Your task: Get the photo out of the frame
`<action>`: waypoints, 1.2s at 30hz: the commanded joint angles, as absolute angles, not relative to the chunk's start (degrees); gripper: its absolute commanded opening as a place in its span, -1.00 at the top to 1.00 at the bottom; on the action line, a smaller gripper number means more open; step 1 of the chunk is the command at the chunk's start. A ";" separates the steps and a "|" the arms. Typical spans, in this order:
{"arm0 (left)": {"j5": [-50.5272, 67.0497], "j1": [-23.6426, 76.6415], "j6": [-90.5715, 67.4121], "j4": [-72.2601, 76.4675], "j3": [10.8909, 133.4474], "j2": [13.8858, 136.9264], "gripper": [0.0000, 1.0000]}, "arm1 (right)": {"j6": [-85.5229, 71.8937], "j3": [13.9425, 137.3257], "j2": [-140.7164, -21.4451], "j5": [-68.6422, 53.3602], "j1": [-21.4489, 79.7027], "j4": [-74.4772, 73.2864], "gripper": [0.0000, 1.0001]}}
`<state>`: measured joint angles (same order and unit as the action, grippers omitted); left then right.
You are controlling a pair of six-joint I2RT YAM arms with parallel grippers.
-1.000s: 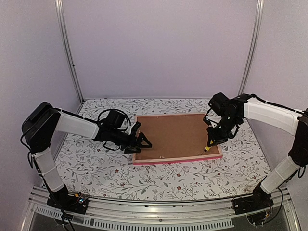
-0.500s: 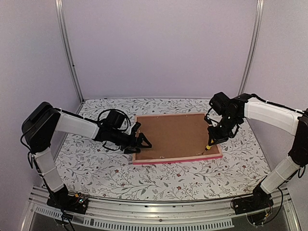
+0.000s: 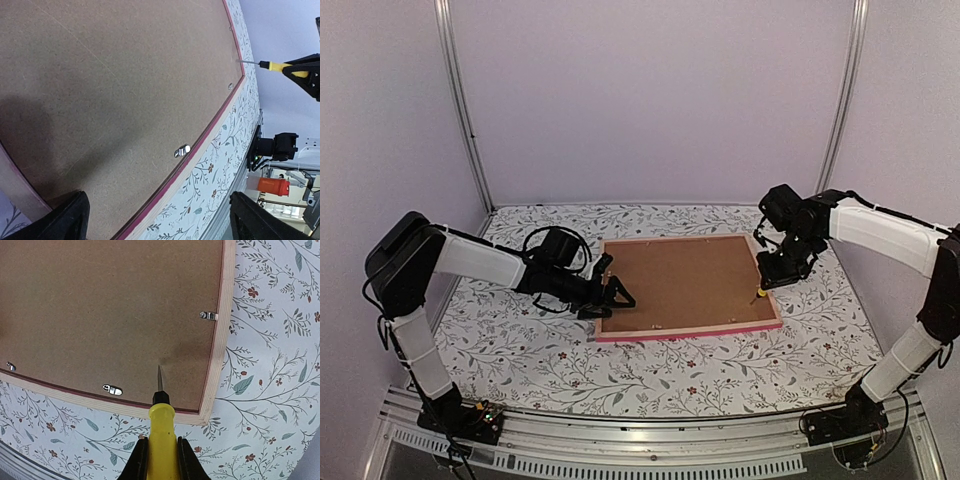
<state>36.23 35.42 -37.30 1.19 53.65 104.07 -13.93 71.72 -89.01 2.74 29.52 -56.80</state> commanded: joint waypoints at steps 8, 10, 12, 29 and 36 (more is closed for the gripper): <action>35.48 35.42 -35.63 0.18 53.99 103.40 -0.99 | -18.22 71.47 -89.85 11.00 27.77 -53.31 1.00; 35.55 35.29 -35.52 0.18 53.88 103.22 -0.99 | -18.66 70.93 -90.14 11.39 27.77 -52.39 1.00; 35.60 35.18 -35.35 0.18 53.75 103.06 -0.99 | -19.01 70.55 -90.63 12.14 27.82 -51.71 1.00; 35.58 34.45 -35.03 0.18 52.65 102.05 -0.99 | -20.09 70.11 -94.33 16.65 27.83 -47.84 1.00; 35.37 34.37 -35.07 0.18 52.52 102.09 -0.99 | -19.69 70.94 -95.57 17.46 27.78 -46.53 1.00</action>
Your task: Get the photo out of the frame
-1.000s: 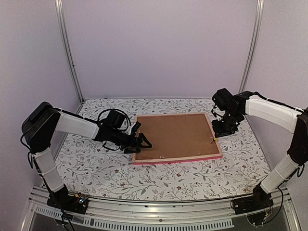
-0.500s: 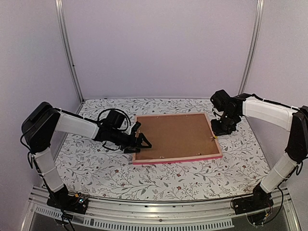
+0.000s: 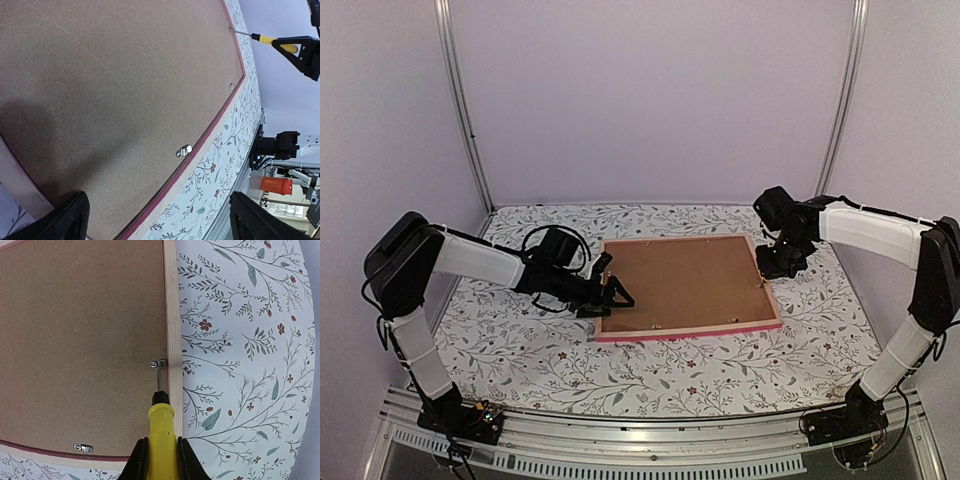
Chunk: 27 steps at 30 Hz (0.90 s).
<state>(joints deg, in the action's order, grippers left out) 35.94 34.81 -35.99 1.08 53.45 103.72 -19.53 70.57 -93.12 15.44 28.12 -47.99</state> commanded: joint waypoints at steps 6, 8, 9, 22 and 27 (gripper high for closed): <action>35.25 34.28 -35.07 0.18 52.47 101.98 -0.99 | -19.17 72.70 -95.72 17.53 27.78 -46.56 1.00; 35.22 34.28 -35.15 0.18 52.48 101.97 -0.99 | -18.93 72.85 -95.94 18.17 27.78 -46.66 1.00; 35.24 34.28 -35.14 -0.83 52.48 101.92 -0.99 | -18.82 72.93 -96.10 18.40 27.77 -46.60 1.00; 34.78 34.33 -35.09 -2.32 52.54 101.84 -0.99 | -18.22 74.67 -96.48 18.64 27.85 -46.95 1.00; 34.64 34.28 -35.03 -2.43 52.74 101.78 -0.99 | -18.28 75.76 -95.91 18.07 27.77 -47.71 1.00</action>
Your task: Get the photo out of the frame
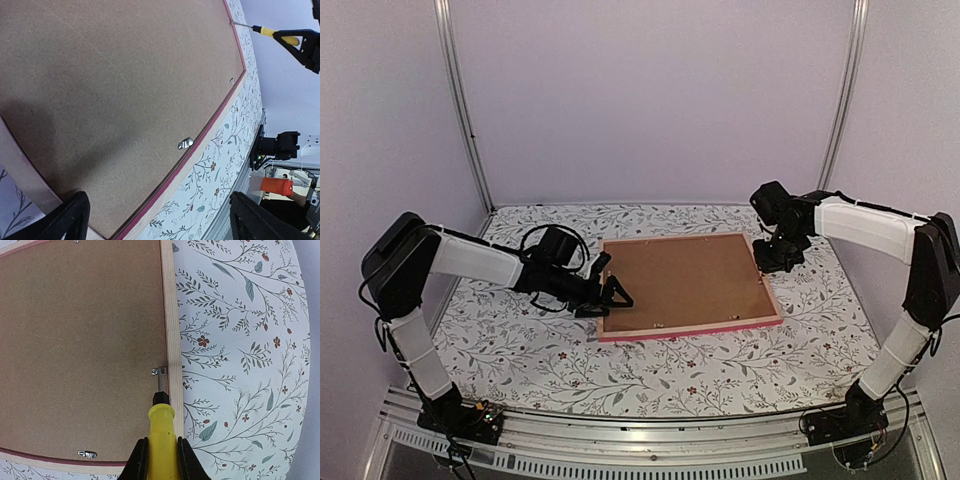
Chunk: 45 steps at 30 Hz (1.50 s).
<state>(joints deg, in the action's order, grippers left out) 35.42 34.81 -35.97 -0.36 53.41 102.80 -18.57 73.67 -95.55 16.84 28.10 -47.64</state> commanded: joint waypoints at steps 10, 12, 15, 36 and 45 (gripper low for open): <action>34.88 34.28 -35.13 -1.98 52.56 102.19 -0.99 | -18.03 75.13 -96.67 18.42 27.82 -47.79 1.00; 34.87 34.28 -35.04 -1.95 52.49 102.13 -0.99 | -18.02 75.00 -97.32 18.25 27.79 -47.21 1.00; 34.85 34.28 -35.00 -1.93 52.45 102.03 -0.99 | -17.78 74.85 -97.97 18.89 27.72 -47.02 1.00; 34.94 34.28 -35.24 -1.52 52.12 102.15 -0.99 | -14.42 75.41 -97.44 13.09 27.70 -56.80 1.00; 35.06 34.28 -35.17 -1.41 52.12 102.34 -0.99 | -13.93 75.76 -95.49 10.68 27.87 -58.70 1.00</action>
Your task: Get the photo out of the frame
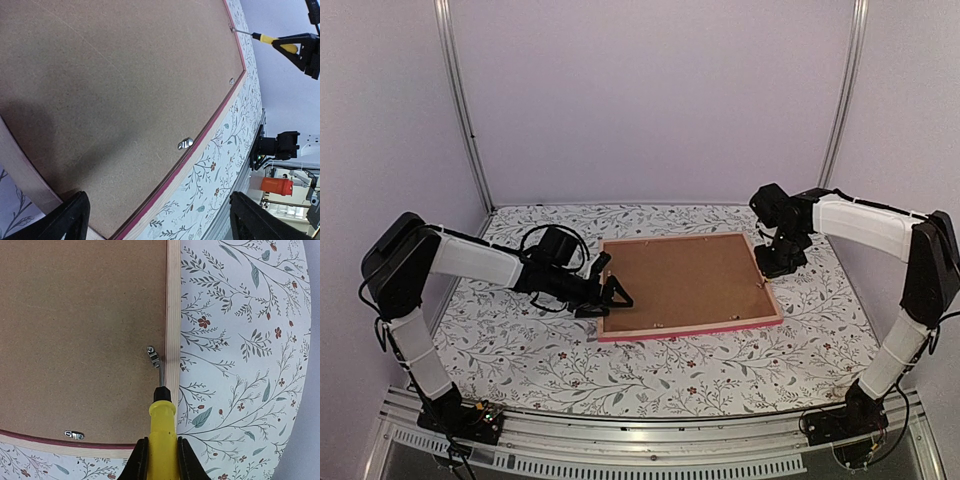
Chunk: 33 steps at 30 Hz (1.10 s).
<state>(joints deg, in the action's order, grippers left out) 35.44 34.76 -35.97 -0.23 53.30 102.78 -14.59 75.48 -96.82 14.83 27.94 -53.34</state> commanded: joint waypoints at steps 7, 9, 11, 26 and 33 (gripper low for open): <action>35.16 34.28 -35.22 -1.23 51.92 102.23 -0.99 | -13.75 76.60 -94.80 9.60 27.91 -57.54 1.00; 35.02 34.28 -35.20 -1.27 51.73 102.04 -0.99 | -13.88 76.93 -94.75 9.65 27.88 -57.46 1.00; 34.95 34.28 -35.21 -1.25 51.56 101.80 -0.99 | -13.97 77.22 -94.33 10.45 27.88 -57.55 1.00; 35.24 34.19 -35.09 -1.52 53.06 100.86 -0.99 | -15.81 82.87 -95.59 13.19 27.86 -45.91 1.00; 34.27 34.06 -34.61 -3.41 54.54 99.09 -0.99 | -15.82 85.80 -101.93 11.46 27.83 -35.02 1.00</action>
